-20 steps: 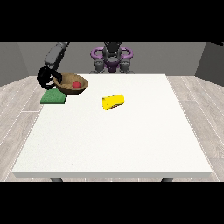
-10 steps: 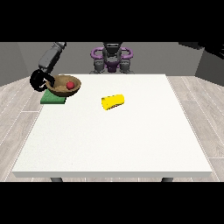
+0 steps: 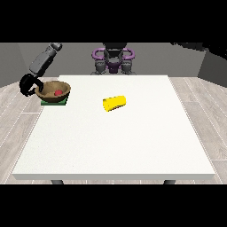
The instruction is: Pick the cup and pour the ball into the bowl, then pick the bowl and place it on the pad
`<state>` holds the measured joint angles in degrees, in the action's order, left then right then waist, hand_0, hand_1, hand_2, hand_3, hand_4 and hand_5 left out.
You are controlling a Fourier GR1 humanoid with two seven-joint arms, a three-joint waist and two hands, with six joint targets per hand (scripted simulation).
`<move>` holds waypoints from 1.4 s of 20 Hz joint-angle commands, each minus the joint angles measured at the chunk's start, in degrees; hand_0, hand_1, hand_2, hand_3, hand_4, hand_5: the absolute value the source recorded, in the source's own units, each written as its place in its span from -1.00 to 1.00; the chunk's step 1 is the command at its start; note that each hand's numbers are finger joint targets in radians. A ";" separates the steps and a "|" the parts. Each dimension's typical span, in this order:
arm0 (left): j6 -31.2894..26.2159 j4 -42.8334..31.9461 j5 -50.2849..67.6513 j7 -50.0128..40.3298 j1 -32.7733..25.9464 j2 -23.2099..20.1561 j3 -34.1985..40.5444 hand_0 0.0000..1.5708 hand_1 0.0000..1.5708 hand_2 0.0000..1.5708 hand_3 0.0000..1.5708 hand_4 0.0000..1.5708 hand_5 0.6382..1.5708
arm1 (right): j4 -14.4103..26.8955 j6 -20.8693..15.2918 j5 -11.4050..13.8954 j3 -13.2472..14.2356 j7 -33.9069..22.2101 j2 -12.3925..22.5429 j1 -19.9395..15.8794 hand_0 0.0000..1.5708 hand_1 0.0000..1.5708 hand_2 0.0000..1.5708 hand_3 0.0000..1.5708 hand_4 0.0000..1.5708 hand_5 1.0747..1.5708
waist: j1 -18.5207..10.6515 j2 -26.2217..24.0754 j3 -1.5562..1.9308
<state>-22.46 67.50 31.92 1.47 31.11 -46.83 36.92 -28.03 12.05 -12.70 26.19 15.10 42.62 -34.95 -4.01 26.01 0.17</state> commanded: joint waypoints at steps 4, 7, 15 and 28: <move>1.33 4.43 2.71 -2.70 -2.37 0.86 0.51 -1.00 -1.00 -1.00 -1.00 -0.11 0.97 | 4.59 1.14 1.93 -0.77 4.20 1.11 -1.08 1.00 1.00 1.00 -1.00 0.25 0.99 | 0.34 0.41 -0.07; 3.23 9.47 4.14 -7.02 -2.81 0.64 -0.25 -1.00 -1.00 -1.00 -1.00 -0.12 0.97 | 6.52 0.38 3.50 -2.02 2.32 1.69 -2.81 1.00 1.00 1.00 -0.55 0.24 1.00 | -1.01 -1.31 -0.05; -0.58 -0.62 1.48 -1.66 -5.31 1.23 -1.00 -1.00 -1.00 -1.00 -1.00 -0.15 0.97 | 5.36 -0.44 4.90 -4.96 0.13 -3.64 1.18 1.00 1.00 1.00 0.39 0.24 0.98 | 0.91 -8.35 -0.20; -0.63 3.30 8.16 -9.08 -2.94 -1.88 -0.29 -1.00 -1.00 -1.00 -1.00 -0.03 0.94 | 10.88 0.52 0.95 0.08 -9.27 5.18 -2.84 -1.00 -1.00 -1.00 -1.00 -1.00 0.65 | -1.60 -7.92 -0.01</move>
<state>-23.86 66.18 36.29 -3.39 27.68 -49.39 36.79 -19.27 12.35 -11.13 24.98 6.17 45.57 -37.34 -4.08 18.38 0.06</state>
